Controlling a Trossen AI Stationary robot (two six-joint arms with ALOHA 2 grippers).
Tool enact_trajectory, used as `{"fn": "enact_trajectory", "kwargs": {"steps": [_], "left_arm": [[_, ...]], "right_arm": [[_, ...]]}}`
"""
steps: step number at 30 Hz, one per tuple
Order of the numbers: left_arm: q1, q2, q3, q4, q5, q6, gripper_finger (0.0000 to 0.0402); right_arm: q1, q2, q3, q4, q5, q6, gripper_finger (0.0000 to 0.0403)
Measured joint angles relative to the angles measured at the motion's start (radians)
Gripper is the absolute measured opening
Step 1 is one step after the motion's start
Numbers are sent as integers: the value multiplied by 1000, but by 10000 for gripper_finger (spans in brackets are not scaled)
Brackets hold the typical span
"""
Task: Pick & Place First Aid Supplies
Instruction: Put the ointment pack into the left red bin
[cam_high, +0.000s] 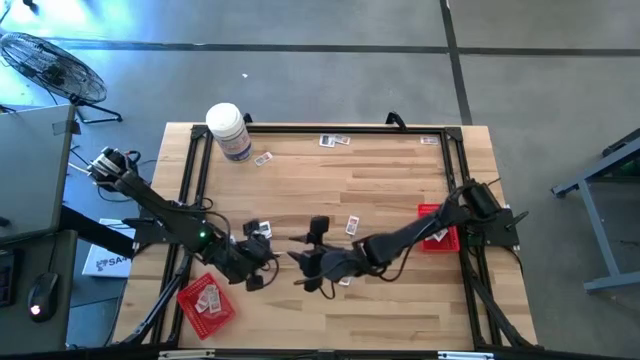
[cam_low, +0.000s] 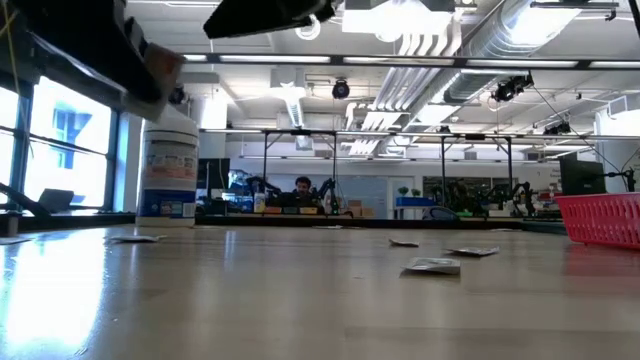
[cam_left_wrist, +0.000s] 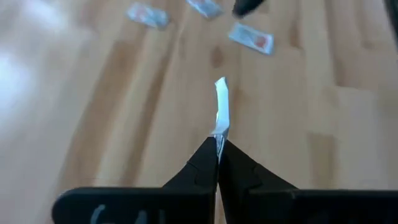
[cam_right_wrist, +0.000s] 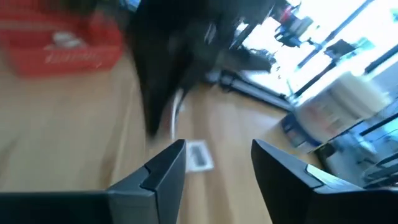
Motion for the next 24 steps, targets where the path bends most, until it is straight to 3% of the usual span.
{"fn": "enact_trajectory", "kwargs": {"steps": [4, 9, 17, 21, 24], "left_arm": [[-49, 0, 152, -278, 191, -129, 0], [-177, 0, 255, -503, 446, -451, 0], [-413, 13, 195, -566, 499, -881, 0], [-459, 29, 110, -509, 542, -991, 0], [-457, 45, 48, -408, 578, -986, 0]], "right_arm": [[10, 0, 0, -133, -23, 109, 172], [10, 7, 0, -267, -24, 233, 166], [10, 12, 0, -300, -54, 282, 165], [10, 12, 0, -295, -65, 264, 165], [7, 12, 0, -289, -66, 258, 165]]}}
